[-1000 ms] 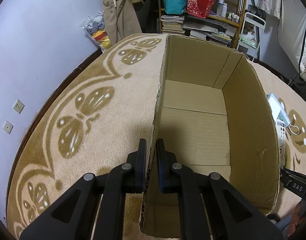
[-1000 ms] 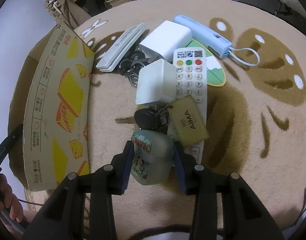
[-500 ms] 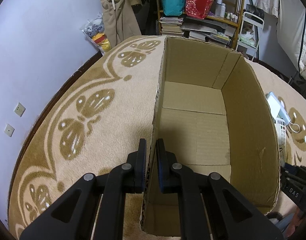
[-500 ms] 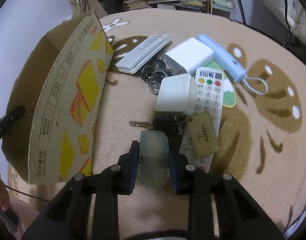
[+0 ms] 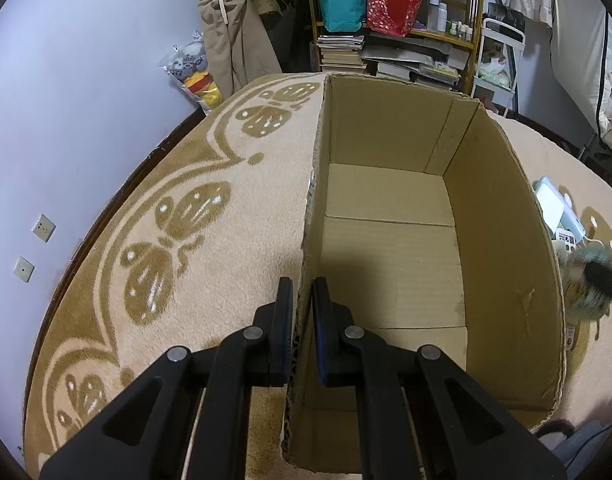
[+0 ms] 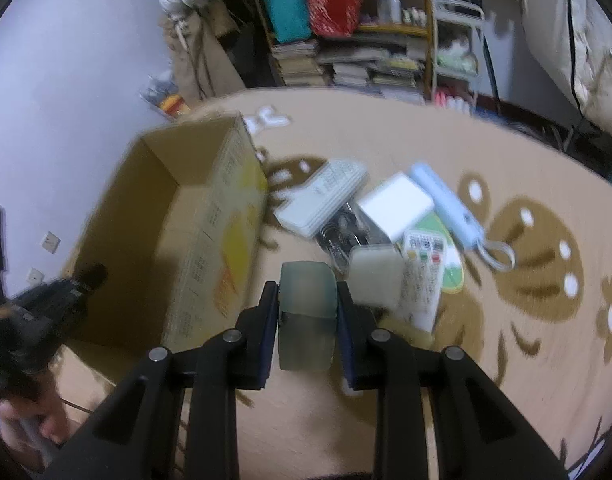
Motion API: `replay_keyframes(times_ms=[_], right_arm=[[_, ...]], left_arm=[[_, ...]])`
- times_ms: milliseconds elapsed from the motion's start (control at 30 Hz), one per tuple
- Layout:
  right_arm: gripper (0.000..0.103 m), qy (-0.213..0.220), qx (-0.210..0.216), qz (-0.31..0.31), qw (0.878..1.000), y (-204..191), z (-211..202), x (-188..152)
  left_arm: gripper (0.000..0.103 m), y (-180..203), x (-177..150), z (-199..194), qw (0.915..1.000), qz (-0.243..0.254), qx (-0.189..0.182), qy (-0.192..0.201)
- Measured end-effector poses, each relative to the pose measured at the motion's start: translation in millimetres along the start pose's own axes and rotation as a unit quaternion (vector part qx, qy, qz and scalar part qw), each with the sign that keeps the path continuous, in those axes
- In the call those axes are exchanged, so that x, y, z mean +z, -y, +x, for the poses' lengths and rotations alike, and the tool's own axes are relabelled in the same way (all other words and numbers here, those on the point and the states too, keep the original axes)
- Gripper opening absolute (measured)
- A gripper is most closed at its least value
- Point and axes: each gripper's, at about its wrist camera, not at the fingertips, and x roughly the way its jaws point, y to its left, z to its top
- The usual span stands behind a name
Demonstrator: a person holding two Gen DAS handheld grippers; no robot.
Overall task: Organize rigid objects
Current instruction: 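Carry the tin into the box and open the right tool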
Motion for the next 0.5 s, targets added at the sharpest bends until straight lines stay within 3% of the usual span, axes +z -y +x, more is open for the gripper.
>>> replay_keyframes(times_ms=[267, 500], right_arm=[[0.029, 0.055, 0.048, -0.041, 0.996, -40, -33, 48], [0.029, 0.059, 0.066, -0.082, 0.993, -72, -24, 65]], left_arm=[[0.009, 0, -1, 0, 1.0000, 0.000, 0.000, 0.000], [0.009, 0, -1, 0, 1.0000, 0.000, 0.000, 0.001]])
